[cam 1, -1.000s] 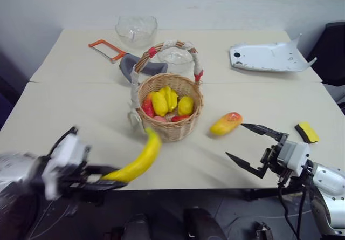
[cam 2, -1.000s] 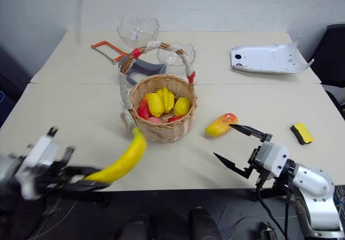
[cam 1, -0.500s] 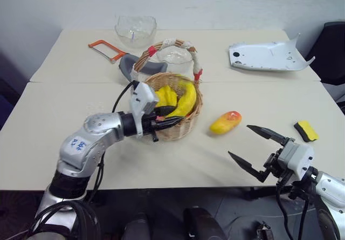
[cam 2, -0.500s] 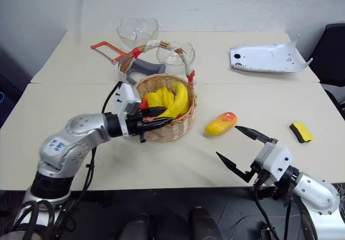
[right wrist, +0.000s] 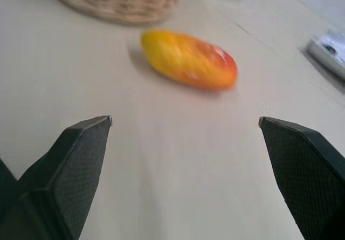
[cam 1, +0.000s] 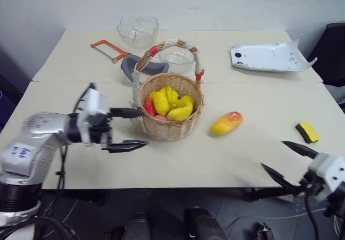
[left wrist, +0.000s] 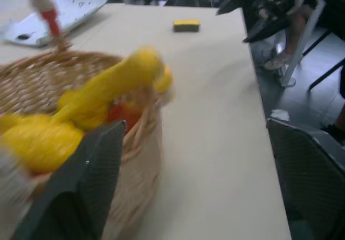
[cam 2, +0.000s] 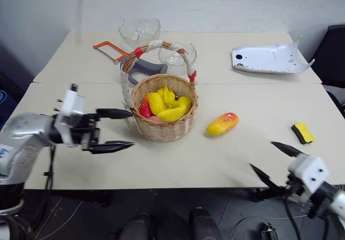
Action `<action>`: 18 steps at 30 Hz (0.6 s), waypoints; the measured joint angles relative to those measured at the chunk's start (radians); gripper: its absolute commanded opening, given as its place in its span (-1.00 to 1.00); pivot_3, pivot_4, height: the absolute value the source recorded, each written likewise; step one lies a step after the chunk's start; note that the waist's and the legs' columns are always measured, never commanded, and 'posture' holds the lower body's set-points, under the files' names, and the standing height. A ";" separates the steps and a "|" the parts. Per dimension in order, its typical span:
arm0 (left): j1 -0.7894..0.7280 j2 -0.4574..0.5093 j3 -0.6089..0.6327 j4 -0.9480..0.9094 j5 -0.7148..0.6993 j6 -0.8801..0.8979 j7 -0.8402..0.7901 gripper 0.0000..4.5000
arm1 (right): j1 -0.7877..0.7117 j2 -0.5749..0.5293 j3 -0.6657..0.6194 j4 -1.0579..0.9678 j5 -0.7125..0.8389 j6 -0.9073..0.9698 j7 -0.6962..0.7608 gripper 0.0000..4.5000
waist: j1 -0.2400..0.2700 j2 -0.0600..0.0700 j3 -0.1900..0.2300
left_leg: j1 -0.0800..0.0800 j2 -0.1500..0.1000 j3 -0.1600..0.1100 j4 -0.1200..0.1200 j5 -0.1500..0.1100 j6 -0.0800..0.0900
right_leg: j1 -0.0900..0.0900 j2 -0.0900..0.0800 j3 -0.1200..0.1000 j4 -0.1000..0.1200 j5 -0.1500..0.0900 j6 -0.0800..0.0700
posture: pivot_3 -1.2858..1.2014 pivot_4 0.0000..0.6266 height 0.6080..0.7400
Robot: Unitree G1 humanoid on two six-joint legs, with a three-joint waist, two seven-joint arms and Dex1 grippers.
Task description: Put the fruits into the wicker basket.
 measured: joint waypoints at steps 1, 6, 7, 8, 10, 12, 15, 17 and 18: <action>0.019 0.012 0.014 0.009 0.000 -0.001 -0.010 0.99 | -0.001 -0.009 -0.005 0.021 -0.011 -0.018 0.005 1.00 | -0.001 0.000 0.000 | 0.000 0.000 -0.001 0.000 0.000 0.001 | 0.000 0.000 0.001 0.000 0.000 0.000 | 0.03 -0.52 1.00; 0.124 0.043 0.074 0.026 -0.003 -0.021 -0.067 0.99 | -0.144 -0.151 0.088 0.100 -0.102 -0.052 0.070 1.00 | -0.020 -0.001 0.001 | 0.001 0.002 -0.001 0.000 -0.001 0.000 | 0.000 -0.002 0.002 0.000 0.000 0.000 | 0.03 -0.52 1.00; 0.131 0.041 0.079 0.011 -0.017 -0.015 -0.069 0.99 | -0.237 -0.193 0.150 0.104 -0.119 -0.012 0.079 1.00 | -0.026 -0.002 0.001 | 0.001 0.002 0.000 0.000 -0.001 0.000 | 0.000 -0.002 0.002 0.001 0.000 0.000 | 0.03 -0.52 1.00; 0.134 0.035 0.085 -0.015 -0.039 0.000 -0.061 0.99 | -0.310 -0.214 0.193 0.106 -0.128 0.023 0.087 1.00 | -0.028 -0.002 0.002 | 0.001 0.002 -0.001 0.000 -0.001 0.000 | -0.001 -0.002 0.002 0.002 0.000 0.000 | 0.03 -0.52 1.00; 0.115 -0.002 0.089 -0.061 -0.101 0.049 -0.016 0.99 | -0.470 -0.240 0.307 0.120 -0.140 0.100 0.121 1.00 | -0.026 -0.001 0.002 | 0.000 0.002 -0.002 0.000 -0.002 0.000 | -0.002 -0.001 0.002 0.002 0.000 0.000 | 0.03 -0.52 1.00; 0.133 -0.008 0.095 -0.091 -0.117 0.066 0.010 0.99 | -0.642 -0.243 0.448 0.189 -0.193 0.090 0.180 1.00 | -0.025 0.000 0.003 | -0.001 0.003 -0.003 0.001 -0.001 -0.001 | -0.003 0.000 0.001 0.002 0.000 -0.001 | 0.03 -0.52 1.00; 0.168 -0.027 0.082 -0.110 -0.115 0.065 0.028 0.99 | -0.860 -0.199 0.601 0.371 -0.285 0.010 0.237 1.00 | -0.025 0.002 0.004 | -0.003 0.003 -0.002 0.002 -0.001 -0.001 | -0.005 0.000 0.001 0.002 0.000 -0.001 | 0.03 -0.52 1.00; 0.175 -0.048 0.076 -0.135 -0.119 0.066 0.050 0.99 | -0.983 -0.164 0.671 0.496 -0.333 -0.071 0.268 1.00 | -0.024 0.002 0.005 | -0.005 0.002 0.000 0.002 -0.001 -0.001 | -0.007 0.000 0.002 0.002 0.000 -0.001 | 0.03 -0.52 1.00; 0.177 -0.052 0.083 -0.139 -0.132 0.070 0.061 0.99 | -1.048 -0.150 0.713 0.563 -0.359 -0.102 0.290 1.00 | -0.024 0.002 0.005 | -0.005 0.003 0.000 0.004 -0.001 -0.001 | -0.007 0.000 0.002 0.002 0.000 0.000 | 0.03 -0.52 1.00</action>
